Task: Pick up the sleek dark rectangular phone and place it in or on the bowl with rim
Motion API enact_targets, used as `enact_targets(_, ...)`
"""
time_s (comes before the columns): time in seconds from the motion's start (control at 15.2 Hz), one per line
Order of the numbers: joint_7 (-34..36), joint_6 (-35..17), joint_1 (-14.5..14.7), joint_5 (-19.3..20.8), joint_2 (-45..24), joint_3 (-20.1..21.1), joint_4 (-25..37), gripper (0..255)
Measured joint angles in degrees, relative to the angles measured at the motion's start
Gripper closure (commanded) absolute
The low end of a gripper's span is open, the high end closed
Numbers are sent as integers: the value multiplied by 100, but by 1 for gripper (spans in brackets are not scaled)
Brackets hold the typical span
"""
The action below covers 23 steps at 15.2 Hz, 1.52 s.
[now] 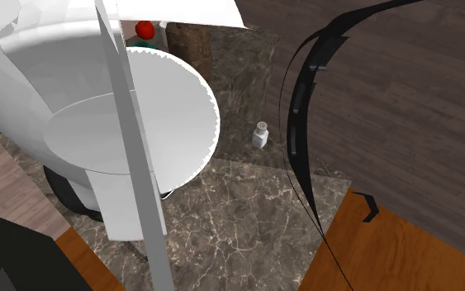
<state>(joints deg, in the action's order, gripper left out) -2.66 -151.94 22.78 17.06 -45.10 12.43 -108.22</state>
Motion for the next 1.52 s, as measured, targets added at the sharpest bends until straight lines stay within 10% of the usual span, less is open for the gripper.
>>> enact_targets(0.2, 1, -2, 2, 1, -6, -2, 6, 0)
enact_targets(0.26, 1, -2, 2, 1, -6, -2, 5, 255)
enact_targets(1.52, -74, 317, -126, -128, 544, 165, -232, 255)
